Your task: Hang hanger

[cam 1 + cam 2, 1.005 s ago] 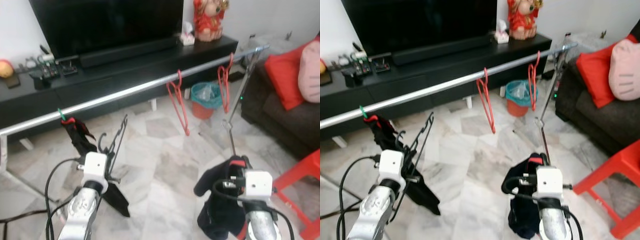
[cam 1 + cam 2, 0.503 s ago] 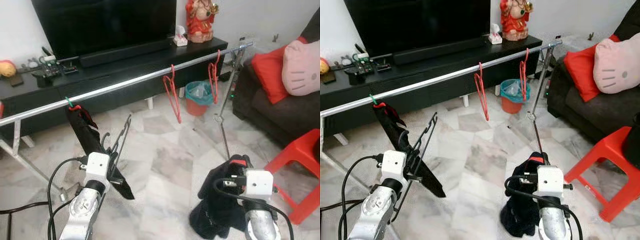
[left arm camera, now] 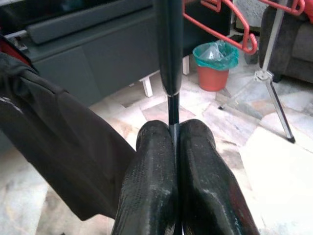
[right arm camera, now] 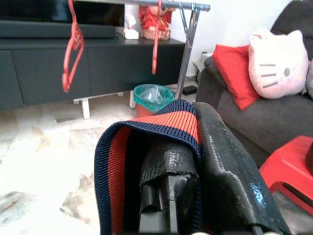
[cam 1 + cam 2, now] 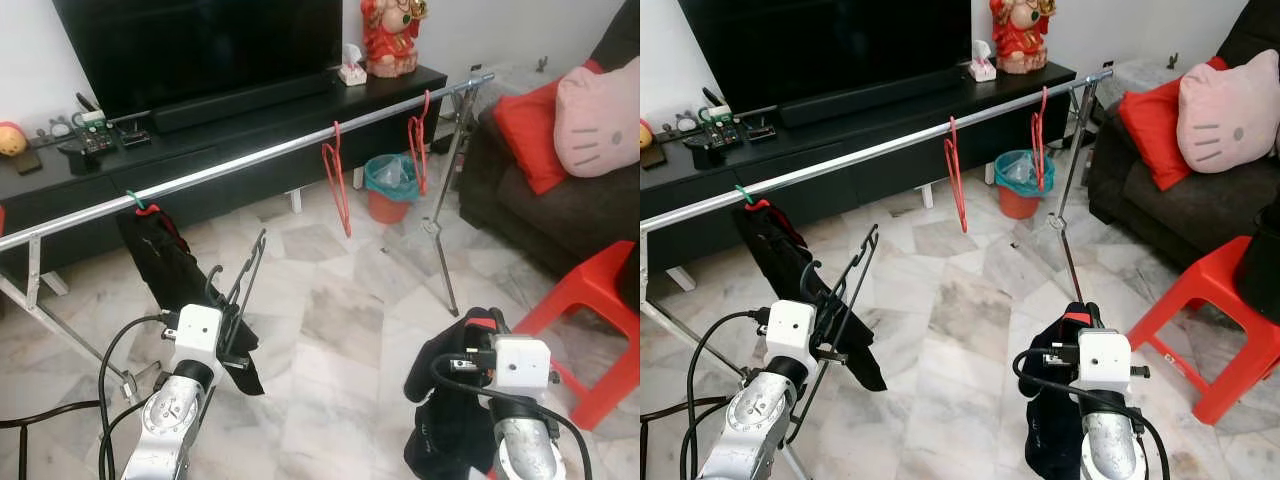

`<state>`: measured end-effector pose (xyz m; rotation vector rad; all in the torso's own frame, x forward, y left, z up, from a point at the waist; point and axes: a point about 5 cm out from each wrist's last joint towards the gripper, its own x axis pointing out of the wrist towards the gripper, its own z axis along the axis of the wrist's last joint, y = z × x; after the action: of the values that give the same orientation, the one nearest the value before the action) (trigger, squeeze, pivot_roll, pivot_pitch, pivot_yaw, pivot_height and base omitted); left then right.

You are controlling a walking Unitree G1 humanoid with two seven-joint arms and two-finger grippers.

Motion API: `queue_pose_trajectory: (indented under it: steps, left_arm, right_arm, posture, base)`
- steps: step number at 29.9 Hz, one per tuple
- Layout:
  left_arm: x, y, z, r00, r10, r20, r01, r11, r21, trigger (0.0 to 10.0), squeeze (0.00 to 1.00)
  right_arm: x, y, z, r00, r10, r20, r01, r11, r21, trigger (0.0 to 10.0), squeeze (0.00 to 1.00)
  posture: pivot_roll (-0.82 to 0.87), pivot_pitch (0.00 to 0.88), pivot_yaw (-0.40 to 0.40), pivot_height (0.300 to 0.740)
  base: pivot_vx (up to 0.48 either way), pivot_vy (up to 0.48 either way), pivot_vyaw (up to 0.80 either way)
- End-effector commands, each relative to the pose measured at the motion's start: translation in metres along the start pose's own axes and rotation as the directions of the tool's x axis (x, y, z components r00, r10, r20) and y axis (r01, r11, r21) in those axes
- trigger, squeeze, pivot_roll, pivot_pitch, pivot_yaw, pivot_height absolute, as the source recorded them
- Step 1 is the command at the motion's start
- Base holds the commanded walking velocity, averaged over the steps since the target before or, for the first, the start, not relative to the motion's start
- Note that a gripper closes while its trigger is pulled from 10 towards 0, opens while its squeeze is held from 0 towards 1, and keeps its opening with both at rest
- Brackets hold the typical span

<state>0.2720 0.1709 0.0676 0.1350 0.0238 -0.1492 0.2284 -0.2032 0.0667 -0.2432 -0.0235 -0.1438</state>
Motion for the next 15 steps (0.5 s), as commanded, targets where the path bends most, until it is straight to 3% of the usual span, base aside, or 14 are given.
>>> queue_pose_trajectory:
  steps: [1,15]
  left_arm:
    - [0.0002,0.0017,0.0043,1.000,0.001,0.017,-0.001,1.000,-0.012,10.0,0.00]
    - [-0.0014,0.0029,0.0038,1.000,0.008,0.017,-0.007,1.000,-0.007,10.0,0.00]
  right_arm:
    - [0.0031,0.0002,0.0060,1.000,0.001,0.022,-0.001,1.000,0.009,10.0,0.00]
    - [0.0025,0.0019,0.0054,1.000,0.006,0.019,-0.006,1.000,0.012,10.0,0.00]
  posture:
    - [-0.06,0.009,0.049,0.740]
    - [-0.05,0.004,0.050,0.740]
  base:
    - [-0.304,0.000,0.00]
    - [-0.282,0.000,0.00]
